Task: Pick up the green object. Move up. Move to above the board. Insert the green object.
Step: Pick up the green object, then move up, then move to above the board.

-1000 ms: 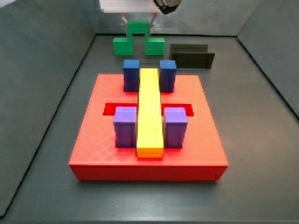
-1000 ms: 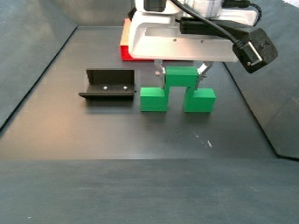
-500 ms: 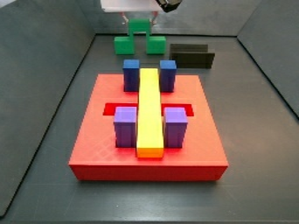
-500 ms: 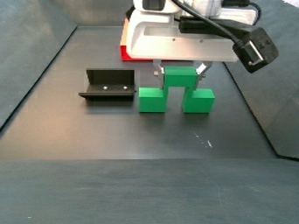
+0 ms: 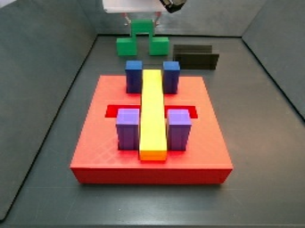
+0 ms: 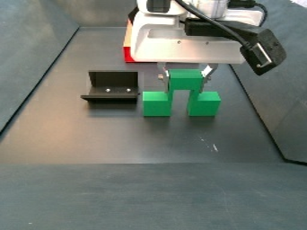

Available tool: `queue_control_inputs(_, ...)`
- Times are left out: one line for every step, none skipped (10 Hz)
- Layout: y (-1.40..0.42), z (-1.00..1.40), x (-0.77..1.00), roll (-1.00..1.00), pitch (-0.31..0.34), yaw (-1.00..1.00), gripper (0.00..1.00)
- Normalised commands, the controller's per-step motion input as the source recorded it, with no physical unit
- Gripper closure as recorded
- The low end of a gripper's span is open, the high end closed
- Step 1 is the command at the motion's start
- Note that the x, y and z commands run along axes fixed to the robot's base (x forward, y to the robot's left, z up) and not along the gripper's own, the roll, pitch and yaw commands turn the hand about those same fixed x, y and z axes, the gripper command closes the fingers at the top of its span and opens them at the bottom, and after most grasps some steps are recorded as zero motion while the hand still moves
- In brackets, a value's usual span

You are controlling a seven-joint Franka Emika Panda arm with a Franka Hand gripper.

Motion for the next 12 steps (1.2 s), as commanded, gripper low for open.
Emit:
queue_control_inputs(0.0, 0.0, 0.0, 0.0, 0.0, 0.0, 1.0)
queue_control_inputs(0.0, 0.0, 0.0, 0.0, 0.0, 0.0, 1.0)
queue_control_inputs(0.0, 0.0, 0.0, 0.0, 0.0, 0.0, 1.0)
queue_control_inputs(0.0, 0.0, 0.0, 0.0, 0.0, 0.0, 1.0)
queue_control_inputs(0.0, 0.0, 0.0, 0.0, 0.0, 0.0, 1.0)
queue_control_inputs(0.0, 0.83, 0.0, 0.0, 0.0, 0.0, 1.0)
queue_control_inputs(0.04, 0.8, -0.03, 0.0, 0.001, -0.03, 1.0)
queue_control_inputs(0.03, 0.52, -0.06, 0.01, 0.002, -0.04, 1.0)
queue_control_inputs(0.02, 0.23, -0.02, 0.01, -0.026, -0.03, 1.0)
queue_control_inputs(0.0, 1.4, 0.0, 0.0, 0.0, 0.0, 1.0)
queue_control_inputs(-0.01, 1.4, -0.02, -0.01, 0.026, 0.01, 1.0)
queue_control_inputs(-0.02, 1.4, -0.05, -0.01, 0.044, 0.0, 1.0)
